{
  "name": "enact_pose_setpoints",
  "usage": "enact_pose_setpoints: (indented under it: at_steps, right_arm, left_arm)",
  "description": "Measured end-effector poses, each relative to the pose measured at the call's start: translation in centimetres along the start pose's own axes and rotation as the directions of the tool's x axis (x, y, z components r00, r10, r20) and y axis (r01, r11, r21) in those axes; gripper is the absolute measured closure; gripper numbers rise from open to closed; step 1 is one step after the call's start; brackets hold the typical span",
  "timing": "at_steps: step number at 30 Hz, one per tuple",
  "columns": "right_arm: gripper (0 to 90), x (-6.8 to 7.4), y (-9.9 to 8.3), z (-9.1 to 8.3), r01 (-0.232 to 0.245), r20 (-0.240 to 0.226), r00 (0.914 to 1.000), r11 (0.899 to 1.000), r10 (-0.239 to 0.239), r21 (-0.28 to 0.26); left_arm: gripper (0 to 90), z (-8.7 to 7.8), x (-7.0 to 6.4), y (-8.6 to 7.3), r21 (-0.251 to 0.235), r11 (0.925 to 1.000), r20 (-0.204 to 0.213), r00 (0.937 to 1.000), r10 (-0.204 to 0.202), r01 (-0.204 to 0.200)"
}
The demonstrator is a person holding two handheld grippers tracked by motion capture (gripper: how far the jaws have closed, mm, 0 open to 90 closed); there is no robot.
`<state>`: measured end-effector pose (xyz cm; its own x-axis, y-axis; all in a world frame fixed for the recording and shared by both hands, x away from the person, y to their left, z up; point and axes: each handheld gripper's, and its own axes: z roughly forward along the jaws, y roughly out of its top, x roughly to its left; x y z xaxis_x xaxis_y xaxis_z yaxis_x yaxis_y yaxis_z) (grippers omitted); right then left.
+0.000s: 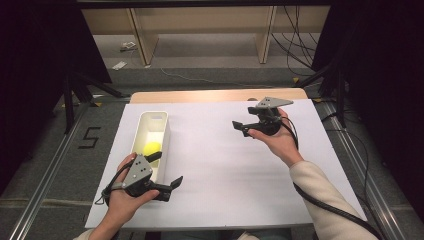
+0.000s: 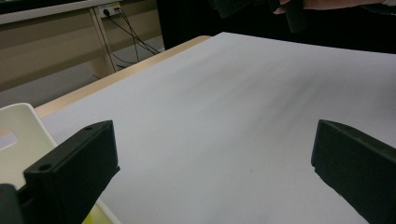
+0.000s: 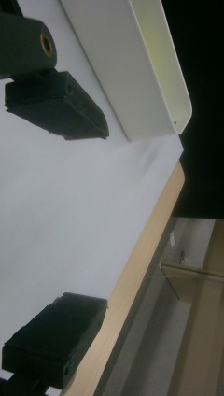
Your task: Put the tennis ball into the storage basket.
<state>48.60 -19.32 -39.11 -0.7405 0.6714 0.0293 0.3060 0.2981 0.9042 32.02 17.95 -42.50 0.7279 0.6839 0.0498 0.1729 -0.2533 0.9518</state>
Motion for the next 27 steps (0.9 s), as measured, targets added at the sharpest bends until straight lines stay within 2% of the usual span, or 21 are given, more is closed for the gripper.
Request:
enact_pose_setpoints:
  at_steps: [18, 27]
  right_arm:
    - [15.5, -1.3, -2.5, -2.9, -0.028, 0.054, 0.9982, 1.0, 0.027, 0.011]
    - [15.5, -1.5, -3.1, -3.9, -0.041, 0.068, 0.9969, 0.999, 0.04, 0.003]
  left_arm:
    - [0.0, 0.0, 0.0, 0.0, 0.001, 1.0, -0.002, 1.0, 0.002, -0.002]
    - [0.0, 0.1, 0.0, 0.0, 0.002, 1.0, 0.001, 1.0, 0.001, -0.001]
